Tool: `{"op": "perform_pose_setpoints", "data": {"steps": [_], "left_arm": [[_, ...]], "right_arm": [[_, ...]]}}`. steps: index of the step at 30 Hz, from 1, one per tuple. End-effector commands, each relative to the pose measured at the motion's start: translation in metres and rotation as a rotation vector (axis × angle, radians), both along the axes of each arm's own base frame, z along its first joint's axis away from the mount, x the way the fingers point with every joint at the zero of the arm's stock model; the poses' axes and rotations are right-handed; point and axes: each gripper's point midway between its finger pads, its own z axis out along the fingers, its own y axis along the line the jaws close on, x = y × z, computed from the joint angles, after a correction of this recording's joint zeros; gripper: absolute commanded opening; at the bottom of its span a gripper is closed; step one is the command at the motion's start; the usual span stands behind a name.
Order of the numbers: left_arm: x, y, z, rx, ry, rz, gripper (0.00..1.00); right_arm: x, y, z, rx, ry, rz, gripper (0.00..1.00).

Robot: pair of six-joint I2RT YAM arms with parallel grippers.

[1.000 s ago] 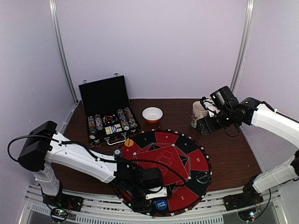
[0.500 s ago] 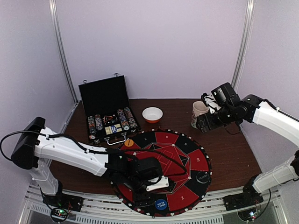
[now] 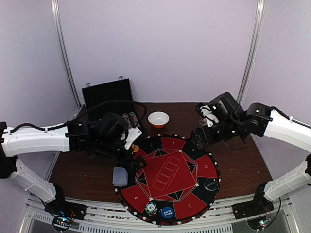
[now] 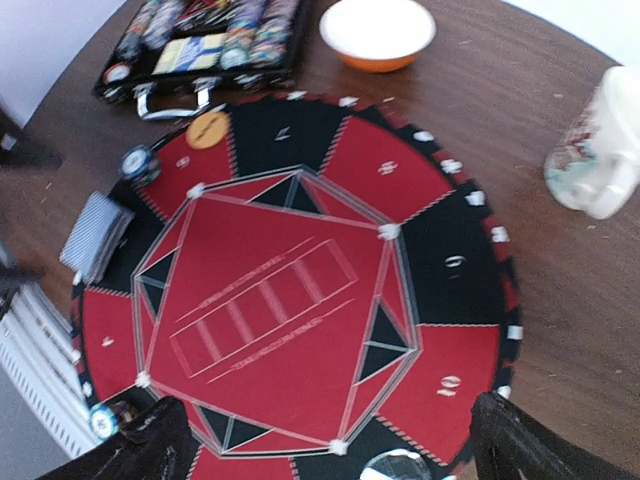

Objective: Distribute texas hold em gaming equipment
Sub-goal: Adjust the poker chips pile in the small blind area.

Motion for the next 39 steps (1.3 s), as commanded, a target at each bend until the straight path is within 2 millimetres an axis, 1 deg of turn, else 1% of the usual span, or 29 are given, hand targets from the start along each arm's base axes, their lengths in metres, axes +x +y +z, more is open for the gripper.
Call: {"op": "perform_pose_setpoints", "data": {"steps": [1, 4, 7, 9, 11, 13, 15, 18, 20, 23, 26, 28, 31, 34, 39], "left_arm": [[0.036, 0.056, -0.003, 0.006, -0.011, 0.267, 0.98], [0.043, 0.073, -0.001, 0.012, -0.039, 0.327, 0.98], [0.042, 0.078, -0.002, 0.012, -0.043, 0.339, 0.98], [0.04, 0.078, -0.006, 0.011, -0.032, 0.334, 0.98], [0.038, 0.078, -0.011, 0.018, -0.022, 0.329, 0.98], [0.037, 0.078, -0.015, 0.022, -0.012, 0.324, 0.98], [0.036, 0.079, -0.019, 0.028, -0.007, 0.322, 0.98], [0.034, 0.08, -0.021, 0.029, -0.009, 0.317, 0.98], [0.034, 0.08, -0.022, 0.032, -0.008, 0.314, 0.98], [0.034, 0.08, -0.026, 0.042, -0.006, 0.306, 0.98], [0.033, 0.08, -0.031, 0.052, -0.001, 0.297, 0.98], [0.033, 0.08, -0.034, 0.061, 0.0, 0.295, 0.98], [0.033, 0.08, -0.037, 0.07, 0.003, 0.292, 0.98], [0.034, 0.079, -0.038, 0.072, 0.0, 0.289, 0.98], [0.035, 0.08, -0.038, 0.08, -0.008, 0.292, 0.98]], "right_arm": [[-0.057, 0.054, -0.027, 0.014, 0.095, 0.083, 1.0], [-0.096, 0.1, -0.046, -0.015, 0.14, 0.182, 1.0], [-0.132, 0.138, -0.068, -0.053, 0.2, 0.291, 1.0], [-0.148, 0.156, -0.081, -0.086, 0.222, 0.341, 1.0], [-0.158, 0.169, -0.093, -0.131, 0.234, 0.386, 1.0], [-0.162, 0.179, -0.102, -0.157, 0.24, 0.405, 1.0], [-0.172, 0.19, -0.109, -0.156, 0.266, 0.443, 1.0], [-0.183, 0.202, -0.121, -0.157, 0.302, 0.488, 1.0], [-0.186, 0.206, -0.134, -0.193, 0.315, 0.5, 1.0], [-0.191, 0.202, -0.153, -0.276, 0.334, 0.508, 1.0], [-0.2, 0.2, -0.169, -0.326, 0.359, 0.531, 1.0], [-0.201, 0.196, -0.179, -0.371, 0.363, 0.529, 1.0], [-0.2, 0.189, -0.188, -0.423, 0.357, 0.514, 0.98], [-0.198, 0.183, -0.193, -0.45, 0.356, 0.503, 0.94], [-0.202, 0.181, -0.198, -0.448, 0.379, 0.509, 0.78]]}}
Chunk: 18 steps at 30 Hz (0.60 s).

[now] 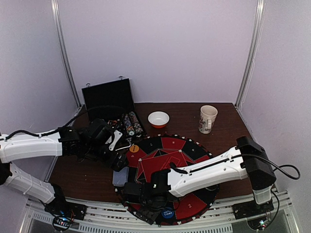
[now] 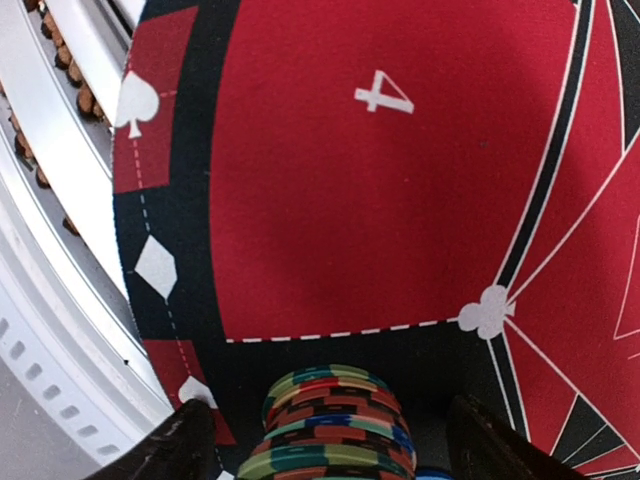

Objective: Distribute texas hold em gaming equipment
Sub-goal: Adjust the poker chips pile in the small blind area.

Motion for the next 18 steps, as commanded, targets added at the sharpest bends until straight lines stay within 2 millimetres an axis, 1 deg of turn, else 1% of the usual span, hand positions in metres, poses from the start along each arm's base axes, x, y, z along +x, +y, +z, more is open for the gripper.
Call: {"op": "perform_pose_setpoints", "data": {"steps": [1, 4, 7, 9, 14, 16, 18], "left_arm": [[0.005, -0.004, 0.002, -0.013, -0.029, -0.008, 0.98], [0.005, -0.004, 0.0, -0.012, -0.028, -0.007, 0.98], [0.005, -0.004, -0.001, -0.01, -0.025, -0.009, 0.98], [0.005, -0.004, -0.001, -0.011, -0.026, -0.008, 0.98], [0.004, -0.004, -0.001, -0.008, -0.026, -0.013, 0.98], [0.005, -0.004, -0.001, -0.008, -0.026, -0.013, 0.98], [0.005, -0.005, -0.001, -0.008, -0.024, -0.014, 0.98]], "right_arm": [[-0.001, -0.008, -0.002, -0.036, 0.002, 0.001, 0.75], [0.0, -0.005, -0.006, -0.034, 0.004, 0.006, 0.69], [0.003, -0.004, -0.011, -0.051, -0.009, 0.011, 0.59], [0.005, -0.006, -0.012, -0.064, -0.017, 0.013, 0.49], [0.006, -0.01, -0.012, -0.068, -0.027, 0.011, 0.29], [0.007, -0.01, -0.012, -0.066, -0.03, 0.011, 0.25], [0.008, -0.01, -0.012, -0.064, -0.034, 0.012, 0.24]]}}
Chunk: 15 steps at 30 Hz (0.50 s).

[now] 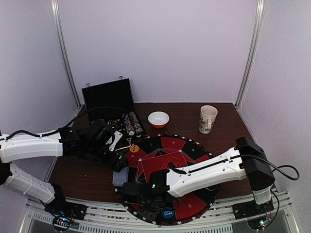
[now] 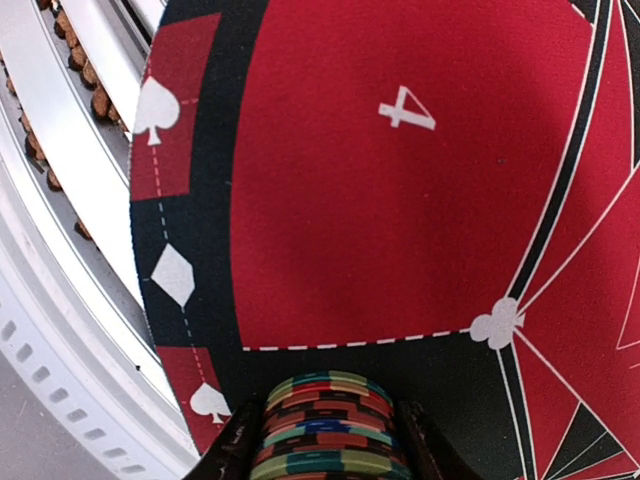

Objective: Distribute texas hold em gaming equipment
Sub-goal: Adjust the poker chips pile in the small blind area.

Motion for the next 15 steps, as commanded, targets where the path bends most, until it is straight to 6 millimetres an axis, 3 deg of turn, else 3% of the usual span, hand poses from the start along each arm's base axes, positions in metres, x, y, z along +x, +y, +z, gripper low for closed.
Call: {"op": "perform_pose_setpoints", "data": {"steps": [1, 8, 15], "left_arm": [[0.005, -0.005, 0.0, -0.012, -0.021, -0.009, 0.98], [0.007, -0.005, -0.001, 0.005, -0.021, -0.009, 0.98], [0.017, -0.003, -0.014, 0.06, 0.011, 0.016, 0.98]], "right_arm": [[0.008, -0.013, -0.012, -0.064, -0.035, -0.004, 0.25], [0.008, -0.013, -0.004, -0.053, -0.038, 0.012, 0.61], [0.015, -0.01, 0.023, 0.003, -0.056, 0.013, 0.83]]}}
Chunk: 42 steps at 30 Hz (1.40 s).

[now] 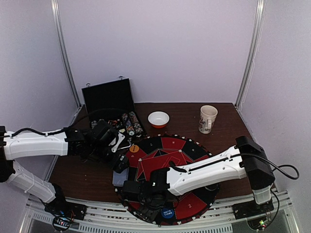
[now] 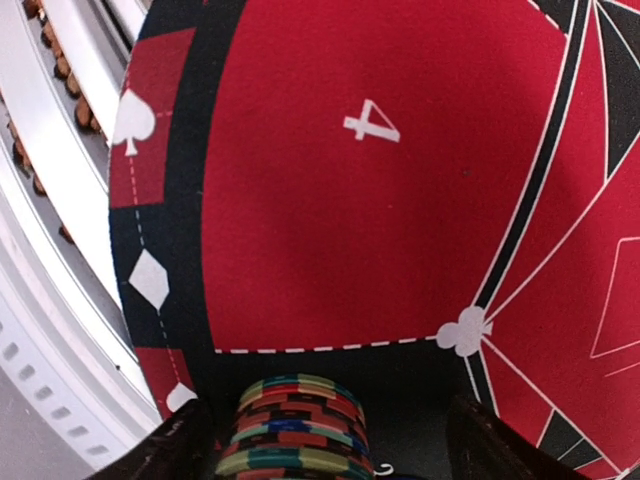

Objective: Distribute texas hold em gaming equipment
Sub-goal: Adjust the poker chips pile in the small blind area, then move the poker chips pile to the big blind area.

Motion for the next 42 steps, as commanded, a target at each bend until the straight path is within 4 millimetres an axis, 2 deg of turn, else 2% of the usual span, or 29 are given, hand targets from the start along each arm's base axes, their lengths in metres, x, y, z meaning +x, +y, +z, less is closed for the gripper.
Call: {"op": "perform_pose_setpoints", "data": {"steps": [1, 5, 7, 11, 15, 18, 22, 27, 30, 34, 39, 42], "left_arm": [[0.02, 0.002, -0.003, 0.02, -0.003, 0.033, 0.98], [0.044, 0.008, -0.011, 0.026, -0.003, 0.086, 0.98], [0.053, 0.003, -0.015, 0.029, 0.0, 0.078, 0.98], [0.058, -0.004, -0.039, 0.054, 0.053, 0.046, 0.98], [0.069, 0.007, -0.058, 0.086, 0.082, 0.076, 0.98], [0.078, 0.012, -0.063, 0.104, 0.082, 0.097, 0.98], [0.077, 0.002, -0.073, 0.089, 0.112, 0.052, 0.97], [0.07, -0.004, -0.086, 0.079, 0.165, 0.016, 0.87], [0.06, -0.001, -0.093, 0.094, 0.204, 0.003, 0.81], [0.053, 0.01, -0.104, 0.147, 0.233, 0.008, 0.65], [0.052, 0.003, -0.106, 0.136, 0.242, -0.016, 0.33], [0.056, 0.002, -0.104, 0.14, 0.231, -0.02, 0.1]], "right_arm": [[0.011, -0.009, 0.026, 0.015, -0.037, -0.002, 0.86], [0.016, -0.008, 0.049, 0.066, -0.04, 0.007, 0.99], [0.019, -0.008, 0.062, 0.091, -0.046, 0.011, 1.0], [0.03, -0.016, 0.083, 0.13, -0.08, 0.01, 1.0], [0.053, -0.033, 0.097, 0.151, -0.119, -0.044, 1.0], [0.067, -0.045, 0.1, 0.165, -0.134, -0.081, 1.0], [0.078, -0.06, 0.095, 0.143, -0.14, -0.107, 1.0], [0.086, -0.071, 0.088, 0.124, -0.141, -0.121, 1.0], [0.091, -0.074, 0.086, 0.119, -0.141, -0.125, 1.0], [0.095, -0.076, 0.083, 0.114, -0.138, -0.124, 1.0], [0.1, -0.078, 0.081, 0.103, -0.14, -0.122, 1.0], [0.102, -0.079, 0.083, 0.103, -0.147, -0.124, 1.0]]}}
